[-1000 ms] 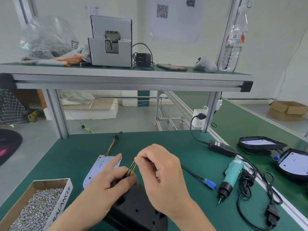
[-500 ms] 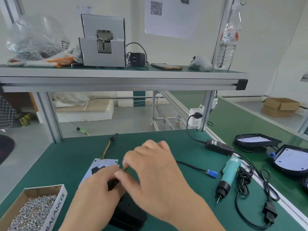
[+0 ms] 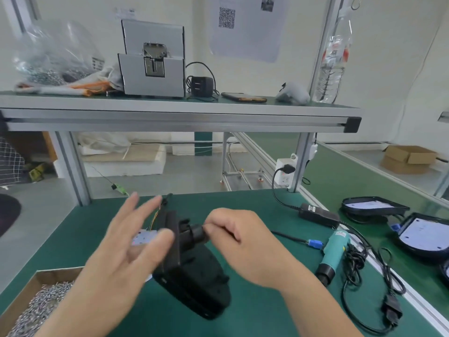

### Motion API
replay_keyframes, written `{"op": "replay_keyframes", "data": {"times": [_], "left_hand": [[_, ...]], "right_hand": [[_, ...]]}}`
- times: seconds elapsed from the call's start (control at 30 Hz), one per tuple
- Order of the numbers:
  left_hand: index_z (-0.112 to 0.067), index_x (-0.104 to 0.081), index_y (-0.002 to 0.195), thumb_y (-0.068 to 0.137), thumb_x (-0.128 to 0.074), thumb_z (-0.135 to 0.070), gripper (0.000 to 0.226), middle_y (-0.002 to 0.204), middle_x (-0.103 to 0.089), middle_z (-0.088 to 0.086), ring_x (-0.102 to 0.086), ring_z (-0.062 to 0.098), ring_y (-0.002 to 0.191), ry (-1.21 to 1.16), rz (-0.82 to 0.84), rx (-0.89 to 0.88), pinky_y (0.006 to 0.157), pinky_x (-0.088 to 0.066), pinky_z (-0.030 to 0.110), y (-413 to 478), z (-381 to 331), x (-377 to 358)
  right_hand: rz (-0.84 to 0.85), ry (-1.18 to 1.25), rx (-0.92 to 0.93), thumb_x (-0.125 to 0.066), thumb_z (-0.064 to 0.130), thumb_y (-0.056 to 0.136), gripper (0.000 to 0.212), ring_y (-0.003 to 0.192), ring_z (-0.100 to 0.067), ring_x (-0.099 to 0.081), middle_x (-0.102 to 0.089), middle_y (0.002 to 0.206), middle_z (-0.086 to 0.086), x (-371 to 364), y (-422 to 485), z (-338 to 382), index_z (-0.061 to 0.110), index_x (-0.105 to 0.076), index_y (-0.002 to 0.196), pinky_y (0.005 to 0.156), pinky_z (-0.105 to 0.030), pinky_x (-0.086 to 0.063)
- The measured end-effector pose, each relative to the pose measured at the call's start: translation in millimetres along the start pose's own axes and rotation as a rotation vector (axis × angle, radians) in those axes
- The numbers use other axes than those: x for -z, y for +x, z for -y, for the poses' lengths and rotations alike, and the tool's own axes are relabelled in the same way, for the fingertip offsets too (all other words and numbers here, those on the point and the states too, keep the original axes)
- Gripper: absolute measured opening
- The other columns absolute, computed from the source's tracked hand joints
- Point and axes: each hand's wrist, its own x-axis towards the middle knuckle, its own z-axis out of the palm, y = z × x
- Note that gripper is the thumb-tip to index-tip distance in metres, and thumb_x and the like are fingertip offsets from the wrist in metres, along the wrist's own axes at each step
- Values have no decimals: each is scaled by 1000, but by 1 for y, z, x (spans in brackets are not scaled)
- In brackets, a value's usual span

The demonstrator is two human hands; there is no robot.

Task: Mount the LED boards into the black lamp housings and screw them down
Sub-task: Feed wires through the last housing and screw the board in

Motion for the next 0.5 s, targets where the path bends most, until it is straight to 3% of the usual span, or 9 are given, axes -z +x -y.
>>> {"op": "replay_keyframes", "data": {"times": [0.07,0.13,0.2,0.27,0.3,0.37,0.43,0.5], "left_hand": [[-72,-40,129,50,-46,-102,85,128,-49,-48,-65,-6,106,-157,0,45,102,-46,41,8,18,6],[-70,-35,135,50,-52,-99,91,129,-54,-40,-53,-5,126,-273,131,63,104,-39,31,16,27,2],[-56,-34,145,52,-69,-88,104,140,-58,-14,-52,14,134,-472,319,75,109,-40,40,23,31,-6],[-44,-36,148,47,-84,-74,116,132,-64,13,-60,34,124,-721,427,82,101,-50,46,31,31,-11],[-45,-39,147,43,-89,-67,117,124,-67,19,-62,39,119,-800,429,80,97,-53,47,36,32,-13],[-47,-46,143,49,-96,-40,106,108,-71,18,-67,37,109,-877,341,104,93,-55,44,42,36,-21],[-43,-51,141,73,-77,-14,78,110,-72,11,-70,27,101,-933,299,94,81,-59,36,42,42,-34],[-35,-60,134,82,-74,-20,56,114,-73,5,-73,20,95,-989,284,116,72,-59,30,40,50,-43]], "right_hand": [[-1,173,-38,-52,15,103,27,48,-6,-36,-40,54,14,2,1,-8,9,-57,77,49,-15,-28],[9,308,-73,-53,15,103,29,49,-5,-29,-37,55,14,-2,3,-12,15,-59,74,48,-21,-27],[17,447,-106,-54,16,101,27,50,-7,-27,-36,56,15,-9,5,-14,11,-61,75,47,-22,-24],[20,610,-147,-56,19,98,25,50,-9,-24,-33,55,10,-17,7,-15,5,-62,78,47,-22,-20],[9,694,-168,-57,20,96,25,50,-10,-22,-32,54,8,-19,8,-15,6,-63,77,46,-22,-18],[-40,823,-205,-59,24,91,24,47,-9,-20,-30,51,8,-20,12,-15,18,-65,68,44,-21,-16],[-92,866,-220,-59,25,87,24,45,-8,-19,-29,49,9,-20,14,-15,23,-65,64,44,-21,-16],[-119,794,-178,-56,26,89,24,46,-9,-21,-31,50,9,-18,13,-16,24,-65,67,45,-23,-17]]}}
